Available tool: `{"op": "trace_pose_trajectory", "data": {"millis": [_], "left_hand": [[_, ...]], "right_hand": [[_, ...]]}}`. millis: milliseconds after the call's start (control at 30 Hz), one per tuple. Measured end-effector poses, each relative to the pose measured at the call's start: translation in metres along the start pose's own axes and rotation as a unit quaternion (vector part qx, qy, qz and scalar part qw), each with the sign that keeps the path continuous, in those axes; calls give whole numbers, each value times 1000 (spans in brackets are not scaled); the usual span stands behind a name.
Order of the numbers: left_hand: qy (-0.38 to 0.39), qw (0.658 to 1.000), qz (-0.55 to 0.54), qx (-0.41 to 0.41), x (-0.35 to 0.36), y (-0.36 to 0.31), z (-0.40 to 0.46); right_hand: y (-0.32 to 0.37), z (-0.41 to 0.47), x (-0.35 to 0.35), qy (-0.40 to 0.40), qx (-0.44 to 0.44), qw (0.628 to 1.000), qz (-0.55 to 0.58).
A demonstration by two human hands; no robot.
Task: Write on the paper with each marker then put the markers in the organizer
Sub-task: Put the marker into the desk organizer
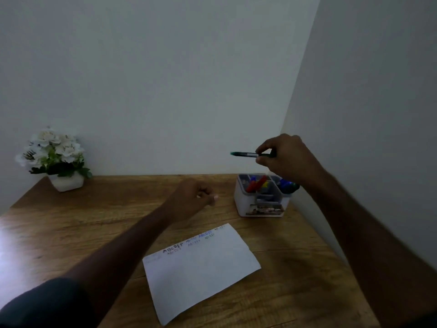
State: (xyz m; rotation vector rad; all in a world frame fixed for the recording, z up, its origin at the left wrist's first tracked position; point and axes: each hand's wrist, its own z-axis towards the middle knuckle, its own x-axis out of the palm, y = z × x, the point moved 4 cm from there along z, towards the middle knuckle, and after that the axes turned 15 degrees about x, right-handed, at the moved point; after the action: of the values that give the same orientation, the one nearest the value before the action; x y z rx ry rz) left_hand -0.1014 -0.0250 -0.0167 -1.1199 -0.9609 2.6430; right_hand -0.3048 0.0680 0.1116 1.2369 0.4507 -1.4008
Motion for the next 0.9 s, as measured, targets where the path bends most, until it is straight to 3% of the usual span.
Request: {"op": "trace_pose_trajectory", "data": {"millis": [167, 533, 667, 767, 900], "left_hand": [[22, 1000, 3, 12, 13, 4, 13], [38, 999, 18, -5, 32, 6, 21], [38, 999, 12, -21, 37, 5, 23], [32, 999, 6, -18, 40, 1, 26], [2, 1000, 0, -26, 44, -3, 27]], "right_hand": [[0, 28, 0, 72, -12, 993, -88], [2, 47, 48, 225, 11, 963, -146], [3, 43, 44, 233, 20, 969, -79], [-2, 37, 26, 186, 27, 982, -5], [-34, 30, 1, 10, 74, 995, 73]]}}
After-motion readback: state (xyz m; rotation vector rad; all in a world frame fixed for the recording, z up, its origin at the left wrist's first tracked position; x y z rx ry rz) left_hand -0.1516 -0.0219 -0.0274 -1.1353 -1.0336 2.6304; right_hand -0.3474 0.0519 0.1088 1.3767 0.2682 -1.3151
